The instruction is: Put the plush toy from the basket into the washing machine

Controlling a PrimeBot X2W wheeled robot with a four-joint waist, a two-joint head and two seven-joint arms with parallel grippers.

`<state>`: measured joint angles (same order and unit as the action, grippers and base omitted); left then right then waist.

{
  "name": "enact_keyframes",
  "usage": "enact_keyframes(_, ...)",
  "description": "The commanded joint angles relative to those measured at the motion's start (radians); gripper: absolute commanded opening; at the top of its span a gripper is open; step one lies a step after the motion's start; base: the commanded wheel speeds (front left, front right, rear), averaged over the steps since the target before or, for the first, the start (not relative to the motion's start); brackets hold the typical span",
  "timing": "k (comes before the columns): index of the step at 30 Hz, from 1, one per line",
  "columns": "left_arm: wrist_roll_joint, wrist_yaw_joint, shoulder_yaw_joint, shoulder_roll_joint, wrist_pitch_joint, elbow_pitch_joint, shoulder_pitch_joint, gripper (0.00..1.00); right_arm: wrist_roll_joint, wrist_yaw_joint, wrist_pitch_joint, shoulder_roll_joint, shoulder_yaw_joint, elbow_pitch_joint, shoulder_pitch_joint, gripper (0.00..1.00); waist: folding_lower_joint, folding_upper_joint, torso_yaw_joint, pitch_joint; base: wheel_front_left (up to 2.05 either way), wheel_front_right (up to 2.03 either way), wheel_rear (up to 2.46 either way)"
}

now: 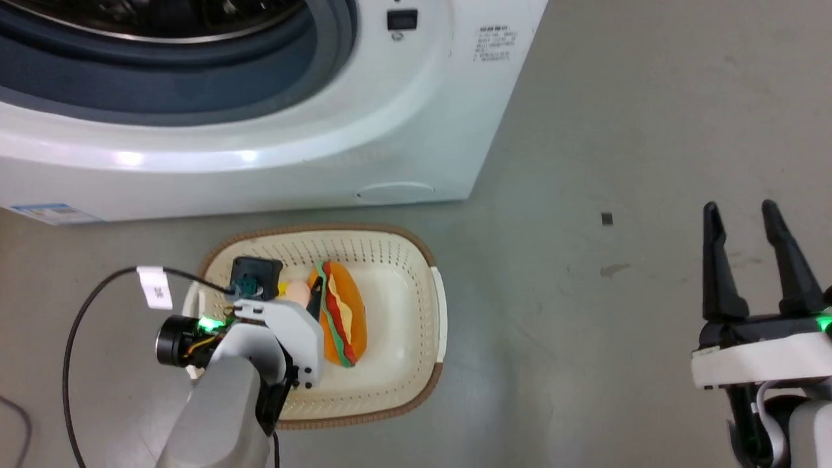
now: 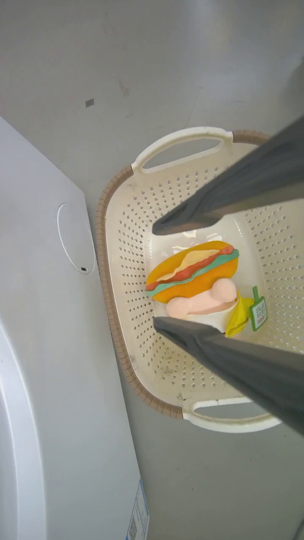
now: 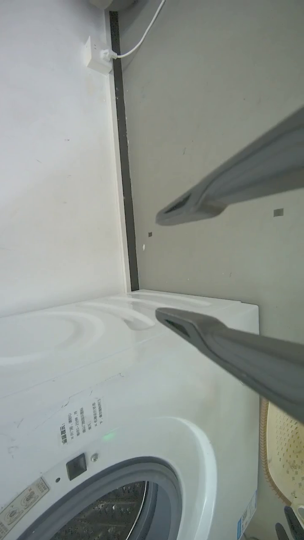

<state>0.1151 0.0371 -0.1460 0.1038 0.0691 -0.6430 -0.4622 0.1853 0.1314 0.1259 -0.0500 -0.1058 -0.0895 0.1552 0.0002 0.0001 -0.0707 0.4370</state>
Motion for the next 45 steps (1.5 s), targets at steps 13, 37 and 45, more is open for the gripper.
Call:
enact_keyframes(13, 0.033, -0.006, -0.047, 0.043, 0.087, -0.156, -0.171, 1.0, 0.058, 0.0, 0.036, 0.0, -0.013, -0.039, 0.08, 1.0, -0.0002, -0.0001, -0.043, 0.196, 0.0, 0.0, 0.0)
enact_keyframes(37, 0.116, -0.025, -0.107, 0.064, 0.12, -0.402, -0.409, 1.0, 0.131, -0.001, 0.086, 0.0, -0.052, -0.087, 0.166, 1.0, -0.0002, -0.0001, -0.07, 0.433, 0.0, 0.0, 0.0)
enact_keyframes(45, 0.134, -0.032, -0.133, 0.074, 0.119, -0.474, -0.476, 1.0, 0.151, -0.001, 0.101, 0.0, -0.061, -0.095, 0.195, 1.0, -0.0002, -0.0001, -0.079, 0.497, 0.0, 0.0, 0.0)
